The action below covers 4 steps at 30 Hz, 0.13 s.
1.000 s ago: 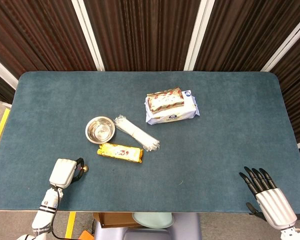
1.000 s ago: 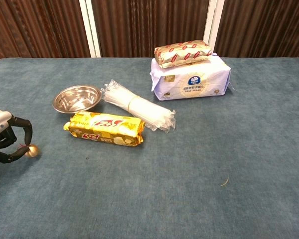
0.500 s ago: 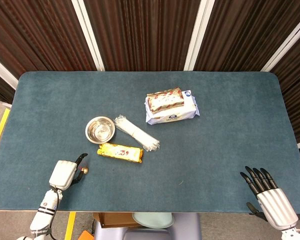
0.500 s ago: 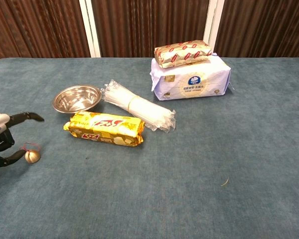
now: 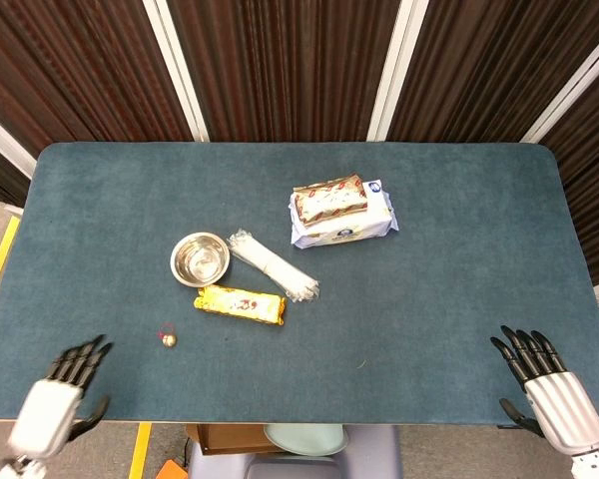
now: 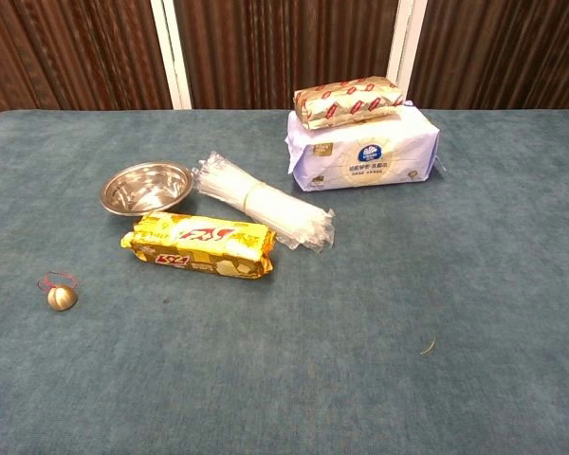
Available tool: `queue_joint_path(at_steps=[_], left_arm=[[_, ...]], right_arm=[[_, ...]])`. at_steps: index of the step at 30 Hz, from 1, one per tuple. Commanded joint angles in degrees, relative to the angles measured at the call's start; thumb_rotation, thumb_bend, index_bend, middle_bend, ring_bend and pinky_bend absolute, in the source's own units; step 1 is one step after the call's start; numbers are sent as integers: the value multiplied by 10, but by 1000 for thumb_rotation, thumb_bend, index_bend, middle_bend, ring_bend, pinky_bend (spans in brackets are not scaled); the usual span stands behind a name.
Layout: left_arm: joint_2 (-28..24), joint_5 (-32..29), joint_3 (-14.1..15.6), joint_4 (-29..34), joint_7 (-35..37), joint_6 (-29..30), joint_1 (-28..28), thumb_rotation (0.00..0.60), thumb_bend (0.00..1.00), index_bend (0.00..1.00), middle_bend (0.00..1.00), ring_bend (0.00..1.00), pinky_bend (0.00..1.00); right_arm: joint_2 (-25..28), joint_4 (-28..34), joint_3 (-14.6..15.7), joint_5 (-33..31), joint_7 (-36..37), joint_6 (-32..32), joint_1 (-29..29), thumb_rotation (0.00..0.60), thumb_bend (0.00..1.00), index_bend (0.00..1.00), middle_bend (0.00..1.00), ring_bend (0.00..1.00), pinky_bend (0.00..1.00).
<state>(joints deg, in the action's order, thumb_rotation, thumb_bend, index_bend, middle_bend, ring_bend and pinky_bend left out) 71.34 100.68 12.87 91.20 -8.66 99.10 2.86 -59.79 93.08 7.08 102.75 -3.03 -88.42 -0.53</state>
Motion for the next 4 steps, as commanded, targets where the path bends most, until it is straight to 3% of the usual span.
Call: queue_joint_path(at_steps=[1,4], left_arm=[[-47,-2,10,8,39,53,-52,600,403,0,0,0,0],[-62,-15,14,22,37,21,-51,600,405,0,0,0,0]], right_arm=[[8,5,2,2,11,2,3,600,356,0,0,0,0],[11,2,6,14,18,-9,0,600,356,0,0,0,0]])
